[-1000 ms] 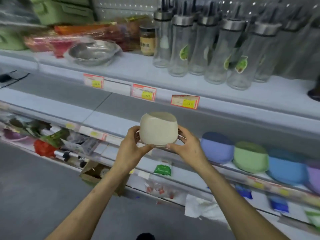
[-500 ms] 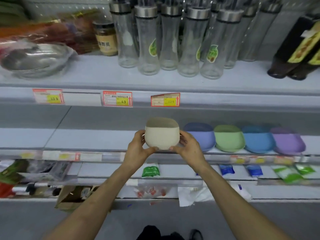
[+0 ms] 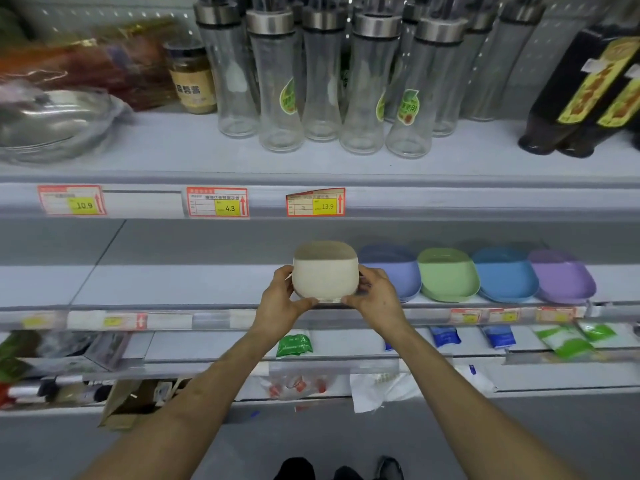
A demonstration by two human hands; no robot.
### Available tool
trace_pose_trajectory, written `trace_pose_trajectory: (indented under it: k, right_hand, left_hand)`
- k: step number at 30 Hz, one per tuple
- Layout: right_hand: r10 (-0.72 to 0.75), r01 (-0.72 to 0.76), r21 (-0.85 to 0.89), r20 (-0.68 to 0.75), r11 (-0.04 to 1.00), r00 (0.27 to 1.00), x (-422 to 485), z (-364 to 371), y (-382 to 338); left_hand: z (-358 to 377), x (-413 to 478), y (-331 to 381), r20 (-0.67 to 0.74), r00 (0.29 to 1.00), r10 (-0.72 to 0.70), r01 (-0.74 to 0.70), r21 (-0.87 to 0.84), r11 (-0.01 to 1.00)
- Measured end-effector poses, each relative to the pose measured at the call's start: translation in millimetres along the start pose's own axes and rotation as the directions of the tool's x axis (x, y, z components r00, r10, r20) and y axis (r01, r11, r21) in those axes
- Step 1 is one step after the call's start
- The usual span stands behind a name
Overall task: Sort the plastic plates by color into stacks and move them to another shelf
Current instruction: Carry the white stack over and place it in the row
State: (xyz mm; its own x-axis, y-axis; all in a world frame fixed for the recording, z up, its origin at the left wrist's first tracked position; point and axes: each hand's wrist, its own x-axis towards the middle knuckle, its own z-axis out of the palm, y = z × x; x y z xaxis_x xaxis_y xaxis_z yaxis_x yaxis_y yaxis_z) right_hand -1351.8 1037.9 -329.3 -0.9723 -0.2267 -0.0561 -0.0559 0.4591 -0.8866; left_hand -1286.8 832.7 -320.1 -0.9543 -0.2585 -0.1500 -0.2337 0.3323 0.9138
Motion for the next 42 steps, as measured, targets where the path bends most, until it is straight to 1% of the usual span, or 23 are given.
trace_pose_trajectory:
  k: [8,13,19,22,29,33,36,38,40,42]
  right_hand:
    - [0.006,-0.002,-0.159,0.025,0.987,1.000,22.3,-0.1,5.2]
    - [0.017,-0.008,-0.228,0.036,0.974,0.999,27.9,4.5,13.4]
    - [0.025,-0.019,-0.345,0.011,0.939,1.000,32.2,10.5,20.8]
    - [0.022,-0.020,-0.374,0.000,0.927,1.000,33.2,12.9,25.1]
    - [0.045,-0.042,-0.371,-0.002,0.928,0.999,30.7,5.1,19.7]
    - [0.053,-0.062,-0.319,-0.037,0.946,0.998,16.8,-8.9,2.7]
    - [0.019,-0.036,-0.266,-0.066,0.963,0.998,11.8,-16.6,-6.4]
    - [-0.024,0.004,-0.290,-0.066,0.957,0.998,13.1,-18.5,-10.3]
    - [-0.038,0.030,-0.302,-0.020,0.953,0.999,18.4,-16.3,-15.3]
    - [-0.068,0.081,-0.290,0.055,0.953,0.996,24.0,-10.1,-27.1]
  left_hand:
    - [7.9,11.9,-4.0,0.003,0.998,-0.060,0.060,-0.025,0.998]
    - [14.7,10.7,-12.9,-0.001,0.997,-0.079,0.079,-0.043,0.996]
    - [16.4,16.4,-13.4,-0.002,0.997,-0.080,0.080,-0.060,0.995]
    - [15.9,18.9,-15.8,0.003,0.997,-0.082,0.082,-0.066,0.994]
    - [12.3,19.3,-17.8,0.019,0.997,-0.071,0.072,-0.033,0.997]
    - [9.0,14.2,-17.8,0.013,0.998,-0.069,0.069,0.010,0.998]
    - [6.6,8.9,-18.7,-0.034,0.995,-0.089,0.090,0.023,0.996]
    - [3.7,2.1,-19.3,-0.076,0.992,-0.098,0.100,0.019,0.995]
    - [-1.1,-8.3,-19.5,-0.128,0.986,-0.102,0.101,-0.013,0.995]
    - [-8.8,-21.6,-19.0,-0.193,0.976,-0.100,0.094,-0.040,0.995]
